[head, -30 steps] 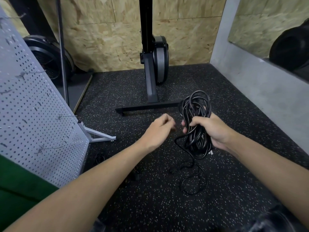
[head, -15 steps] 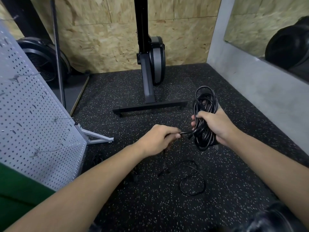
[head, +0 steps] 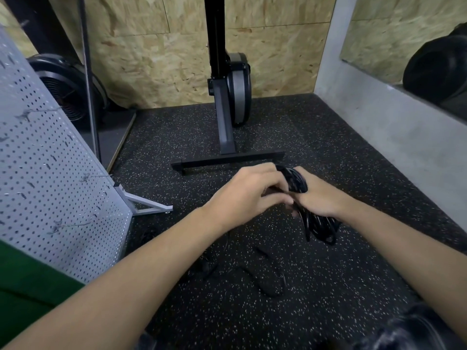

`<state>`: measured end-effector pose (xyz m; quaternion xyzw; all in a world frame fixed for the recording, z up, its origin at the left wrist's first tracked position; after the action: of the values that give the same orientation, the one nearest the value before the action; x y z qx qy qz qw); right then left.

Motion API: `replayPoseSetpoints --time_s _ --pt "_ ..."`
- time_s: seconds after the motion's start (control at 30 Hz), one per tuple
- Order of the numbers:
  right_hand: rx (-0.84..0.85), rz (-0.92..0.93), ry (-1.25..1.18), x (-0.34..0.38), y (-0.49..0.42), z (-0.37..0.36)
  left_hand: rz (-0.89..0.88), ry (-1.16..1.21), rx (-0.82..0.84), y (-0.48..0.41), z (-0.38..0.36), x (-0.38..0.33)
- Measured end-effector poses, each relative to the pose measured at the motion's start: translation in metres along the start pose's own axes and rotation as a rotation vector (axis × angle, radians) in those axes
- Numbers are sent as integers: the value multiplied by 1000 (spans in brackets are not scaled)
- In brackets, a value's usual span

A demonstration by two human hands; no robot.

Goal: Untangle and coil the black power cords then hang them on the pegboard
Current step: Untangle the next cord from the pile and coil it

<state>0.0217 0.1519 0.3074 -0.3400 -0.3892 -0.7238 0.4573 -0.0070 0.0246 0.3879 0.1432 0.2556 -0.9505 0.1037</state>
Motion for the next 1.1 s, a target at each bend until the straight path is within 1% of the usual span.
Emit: replayPoseSetpoints --time_s 0.17,0.3,0.37,0.43,0.53,0.67,0.73,0.87,1.0,1.1 --pt "209 -44 -217 0 6 -30 159 28 -173 5 16 22" --pt "248 -181 -421 -6 12 -40 323 105 -169 10 11 44" --pt "281 -199 -482 -3 18 -47 416 160 -181 14 10 54" --pt "311 -225 -561 -2 22 -53 451 177 -182 15 8 56" --pt "351 -300 -597 -8 26 -59 463 204 -164 17 3 58" --pt "371 -244 -567 -4 23 -56 467 164 -178 17 5 58" --pt "407 -287 -557 -6 26 -58 449 158 -128 14 3 55" --pt "453 -405 -523 -14 33 -61 417 259 20 14 -4 64" --pt "418 -403 -534 -17 29 -54 328 157 61 17 1 64" --pt "429 -400 -480 -21 27 -54 300 125 73 18 3 64"
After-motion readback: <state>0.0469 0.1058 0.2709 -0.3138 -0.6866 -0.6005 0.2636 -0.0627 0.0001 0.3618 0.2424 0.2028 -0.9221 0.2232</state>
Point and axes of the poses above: each hand's wrist, its own y-axis away from the middle knuckle, its own z-axis out of the back of the hand, x = y × z, the point moved 10 cm from there along -y, towards the middle knuckle, and after that the axes turned 10 degrees about -y, right-handed, at the moved point
